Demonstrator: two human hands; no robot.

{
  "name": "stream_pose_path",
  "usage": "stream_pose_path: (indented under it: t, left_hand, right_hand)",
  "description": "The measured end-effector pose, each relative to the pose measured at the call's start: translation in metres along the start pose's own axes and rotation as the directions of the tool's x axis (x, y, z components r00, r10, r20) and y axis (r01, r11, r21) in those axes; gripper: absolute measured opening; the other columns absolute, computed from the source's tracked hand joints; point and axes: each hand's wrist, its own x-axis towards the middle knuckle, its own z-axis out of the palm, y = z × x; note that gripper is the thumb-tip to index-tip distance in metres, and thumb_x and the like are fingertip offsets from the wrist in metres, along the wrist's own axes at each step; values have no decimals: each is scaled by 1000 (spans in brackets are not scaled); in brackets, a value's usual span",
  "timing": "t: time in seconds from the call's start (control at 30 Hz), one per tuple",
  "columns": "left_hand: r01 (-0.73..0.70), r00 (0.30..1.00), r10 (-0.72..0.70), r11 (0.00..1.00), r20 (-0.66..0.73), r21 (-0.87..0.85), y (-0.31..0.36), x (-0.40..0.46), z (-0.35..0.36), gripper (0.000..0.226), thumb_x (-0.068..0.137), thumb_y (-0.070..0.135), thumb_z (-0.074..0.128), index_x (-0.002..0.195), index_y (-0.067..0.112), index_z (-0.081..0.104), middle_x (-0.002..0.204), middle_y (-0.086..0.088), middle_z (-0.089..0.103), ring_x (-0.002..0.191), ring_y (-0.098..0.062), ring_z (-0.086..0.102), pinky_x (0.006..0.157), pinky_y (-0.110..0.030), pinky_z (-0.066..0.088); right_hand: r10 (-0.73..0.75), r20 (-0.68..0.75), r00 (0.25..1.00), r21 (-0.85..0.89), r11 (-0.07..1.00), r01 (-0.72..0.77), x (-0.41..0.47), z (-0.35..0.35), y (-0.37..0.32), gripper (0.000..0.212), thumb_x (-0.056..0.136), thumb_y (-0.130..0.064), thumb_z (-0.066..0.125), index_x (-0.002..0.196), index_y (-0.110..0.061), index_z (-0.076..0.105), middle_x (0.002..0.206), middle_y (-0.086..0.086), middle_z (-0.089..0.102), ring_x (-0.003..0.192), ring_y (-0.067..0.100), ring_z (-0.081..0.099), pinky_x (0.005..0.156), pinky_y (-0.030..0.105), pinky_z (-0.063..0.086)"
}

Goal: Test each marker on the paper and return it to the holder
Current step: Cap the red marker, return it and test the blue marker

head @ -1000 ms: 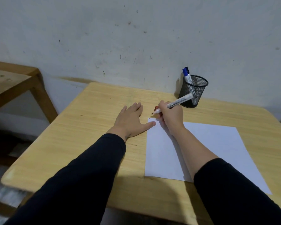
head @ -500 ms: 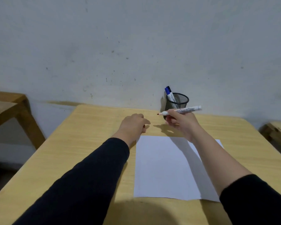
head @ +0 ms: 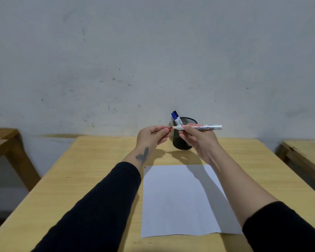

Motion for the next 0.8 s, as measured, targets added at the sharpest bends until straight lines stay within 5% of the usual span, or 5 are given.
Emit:
stream_pose_path:
  t: [0.3, 0.63, 0.8]
  left_hand:
    - [-43, 995, 40, 999, 90, 29, 5, -4, 6, 17, 87, 2, 64, 102, -1, 70, 78, -5, 70, 62, -2, 69, 67, -13, 57]
    - [-118, 992, 108, 975, 65, 187, -3, -6, 7, 9, 86, 2, 65, 92, 3, 72, 65, 1, 68, 59, -1, 65, 65, -13, 55]
    - [-134, 988, 147, 969, -45, 209, 9, 6, 7, 8, 86, 4, 66, 87, 8, 72, 73, -3, 67, 67, -11, 63, 71, -18, 55]
  right_hand:
    - [10, 66, 998, -40, 999, -7, -6, -2, 0, 34, 82, 1, 68, 109, 18, 59, 98, 24, 67, 87, 30, 67, 73, 23, 60]
    - [70, 50, 996, -32, 997, -68, -8, 0, 11, 9, 82, -1, 68, 89, 4, 65, 86, 17, 67, 80, 24, 66, 77, 24, 59]
    - [120, -3, 993, -439, 892, -109, -12, 7, 1, 12, 83, -11, 70, 88, -1, 67, 72, 15, 64, 52, 16, 61, 52, 23, 55]
